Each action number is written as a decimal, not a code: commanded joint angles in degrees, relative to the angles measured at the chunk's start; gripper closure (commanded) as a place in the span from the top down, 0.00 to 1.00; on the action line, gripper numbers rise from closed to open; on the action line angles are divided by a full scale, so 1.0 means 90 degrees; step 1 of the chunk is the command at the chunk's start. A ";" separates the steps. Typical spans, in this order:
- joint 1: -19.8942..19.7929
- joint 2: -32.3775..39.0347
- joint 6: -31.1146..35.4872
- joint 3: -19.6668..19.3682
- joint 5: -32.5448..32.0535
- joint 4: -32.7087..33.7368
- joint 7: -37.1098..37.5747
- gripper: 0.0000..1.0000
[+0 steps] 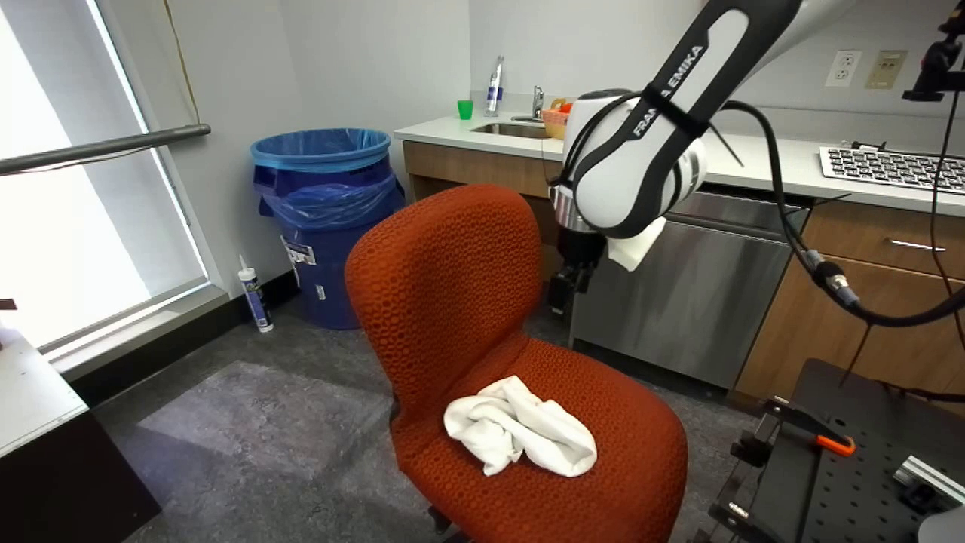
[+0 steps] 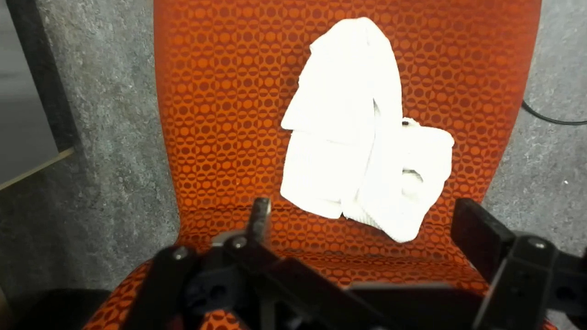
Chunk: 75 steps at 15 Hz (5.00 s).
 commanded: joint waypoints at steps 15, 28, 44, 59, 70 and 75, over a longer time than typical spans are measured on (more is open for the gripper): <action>0.0374 0.2906 -0.0018 0.0056 -0.0334 0.2333 0.0610 1.00; 0.0371 0.2961 0.0061 0.0040 -0.0318 0.2370 0.0651 1.00; 0.0651 0.6269 0.0269 0.0244 -0.0199 0.5569 0.0878 0.74; 0.0355 0.5961 0.0404 0.0359 -0.0222 0.5533 0.0636 0.00; 0.0414 0.4483 0.0290 0.0250 -0.0191 0.4918 0.0833 0.01; 0.0550 0.3792 -0.0244 0.0131 -0.0273 0.4657 0.0870 0.01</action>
